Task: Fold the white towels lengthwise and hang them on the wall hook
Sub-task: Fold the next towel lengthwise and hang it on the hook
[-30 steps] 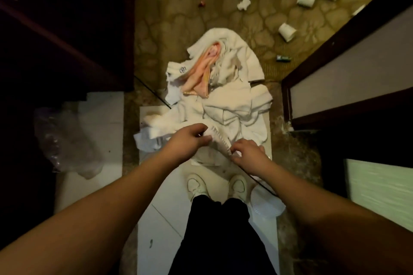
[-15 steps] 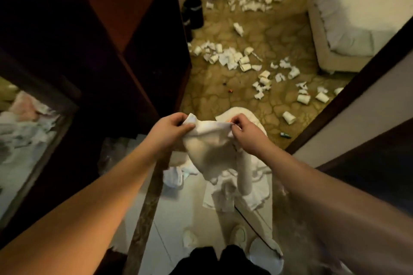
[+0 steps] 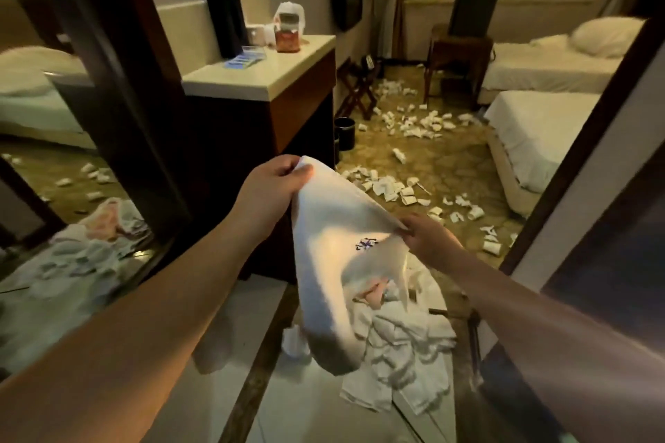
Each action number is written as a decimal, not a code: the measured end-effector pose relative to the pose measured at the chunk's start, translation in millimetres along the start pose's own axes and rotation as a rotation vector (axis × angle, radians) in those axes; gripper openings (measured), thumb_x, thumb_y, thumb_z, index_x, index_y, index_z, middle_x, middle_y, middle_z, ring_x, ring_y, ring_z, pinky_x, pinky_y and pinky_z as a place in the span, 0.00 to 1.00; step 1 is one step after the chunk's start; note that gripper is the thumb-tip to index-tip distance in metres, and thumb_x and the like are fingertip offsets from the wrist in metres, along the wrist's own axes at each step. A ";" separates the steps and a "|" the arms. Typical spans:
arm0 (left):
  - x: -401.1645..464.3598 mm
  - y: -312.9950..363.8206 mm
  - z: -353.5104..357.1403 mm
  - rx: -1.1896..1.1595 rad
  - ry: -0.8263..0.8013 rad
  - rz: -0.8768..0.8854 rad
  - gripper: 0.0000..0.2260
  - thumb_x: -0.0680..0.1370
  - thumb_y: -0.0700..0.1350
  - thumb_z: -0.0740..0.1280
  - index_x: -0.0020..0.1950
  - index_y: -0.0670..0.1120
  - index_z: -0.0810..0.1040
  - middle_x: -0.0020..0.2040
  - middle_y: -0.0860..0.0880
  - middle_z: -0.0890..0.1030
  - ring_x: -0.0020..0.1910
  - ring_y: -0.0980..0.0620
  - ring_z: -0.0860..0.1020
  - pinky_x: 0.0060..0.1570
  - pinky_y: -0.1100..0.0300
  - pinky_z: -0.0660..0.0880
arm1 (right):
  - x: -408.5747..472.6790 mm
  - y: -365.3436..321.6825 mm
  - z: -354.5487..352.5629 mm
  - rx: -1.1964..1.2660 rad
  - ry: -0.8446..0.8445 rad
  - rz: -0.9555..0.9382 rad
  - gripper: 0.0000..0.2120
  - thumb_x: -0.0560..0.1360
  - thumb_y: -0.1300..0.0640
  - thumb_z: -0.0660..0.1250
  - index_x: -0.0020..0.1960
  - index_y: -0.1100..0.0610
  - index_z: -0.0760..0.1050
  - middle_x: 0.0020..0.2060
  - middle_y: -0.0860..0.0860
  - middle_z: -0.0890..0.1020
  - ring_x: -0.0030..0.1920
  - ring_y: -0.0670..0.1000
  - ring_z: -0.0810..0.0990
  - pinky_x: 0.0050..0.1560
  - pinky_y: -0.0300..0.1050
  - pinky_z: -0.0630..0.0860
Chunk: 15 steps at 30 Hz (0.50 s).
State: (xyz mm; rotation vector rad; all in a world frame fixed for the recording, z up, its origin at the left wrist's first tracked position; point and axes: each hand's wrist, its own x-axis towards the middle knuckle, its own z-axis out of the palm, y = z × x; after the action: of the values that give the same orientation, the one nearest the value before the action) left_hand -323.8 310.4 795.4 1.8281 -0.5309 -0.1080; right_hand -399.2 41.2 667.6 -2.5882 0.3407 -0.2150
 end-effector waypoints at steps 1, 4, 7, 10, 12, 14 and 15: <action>-14.6 3.2 -9.8 -0.002 0.015 0.005 0.07 0.82 0.47 0.66 0.49 0.51 0.83 0.48 0.47 0.84 0.51 0.49 0.81 0.53 0.52 0.76 | -15.6 -5.0 1.3 -0.018 0.023 0.052 0.11 0.78 0.63 0.63 0.58 0.58 0.80 0.53 0.56 0.81 0.54 0.59 0.79 0.52 0.50 0.74; -59.3 12.0 -40.4 -0.011 0.030 0.026 0.06 0.81 0.47 0.67 0.48 0.50 0.83 0.47 0.46 0.84 0.50 0.46 0.82 0.52 0.51 0.75 | -57.1 -21.7 9.0 -0.034 0.086 0.186 0.11 0.78 0.62 0.62 0.56 0.55 0.80 0.52 0.56 0.83 0.53 0.59 0.81 0.46 0.47 0.73; -102.7 24.7 -73.1 -0.067 0.077 0.040 0.06 0.80 0.45 0.68 0.46 0.50 0.83 0.44 0.49 0.84 0.46 0.52 0.82 0.50 0.57 0.75 | -95.4 -47.0 17.5 -0.057 0.113 0.272 0.09 0.78 0.60 0.63 0.55 0.53 0.79 0.52 0.56 0.83 0.53 0.60 0.82 0.46 0.47 0.74; -136.9 39.2 -103.3 -0.126 0.134 0.043 0.06 0.80 0.41 0.68 0.46 0.49 0.83 0.41 0.52 0.83 0.41 0.59 0.81 0.45 0.66 0.74 | -122.4 -70.0 24.9 -0.032 0.107 0.318 0.09 0.78 0.55 0.63 0.57 0.53 0.76 0.52 0.56 0.83 0.55 0.61 0.81 0.51 0.50 0.76; -157.6 46.8 -123.4 -0.162 0.171 0.041 0.07 0.79 0.40 0.69 0.44 0.50 0.83 0.40 0.54 0.84 0.40 0.59 0.81 0.45 0.66 0.76 | -134.7 -85.9 27.3 -0.037 0.109 0.347 0.10 0.78 0.51 0.63 0.58 0.51 0.76 0.53 0.54 0.83 0.58 0.59 0.80 0.61 0.52 0.70; -177.7 51.6 -142.4 -0.180 0.211 0.030 0.08 0.79 0.41 0.69 0.44 0.51 0.84 0.39 0.54 0.85 0.41 0.59 0.82 0.46 0.65 0.76 | -144.9 -100.5 29.5 -0.016 0.118 0.362 0.09 0.78 0.50 0.63 0.55 0.51 0.75 0.51 0.52 0.83 0.56 0.58 0.79 0.63 0.53 0.66; -190.3 54.9 -150.5 -0.169 0.236 0.023 0.07 0.79 0.41 0.69 0.45 0.52 0.84 0.40 0.55 0.85 0.41 0.60 0.82 0.45 0.66 0.76 | -150.2 -107.5 30.9 0.007 0.115 0.369 0.08 0.78 0.50 0.64 0.53 0.51 0.75 0.48 0.52 0.82 0.53 0.57 0.79 0.63 0.53 0.67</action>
State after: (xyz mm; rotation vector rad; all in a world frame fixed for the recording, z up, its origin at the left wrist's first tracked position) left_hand -459.8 508.7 859.0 1.6422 -0.3654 0.0762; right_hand -514.7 187.8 683.4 -2.4557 0.8458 -0.2316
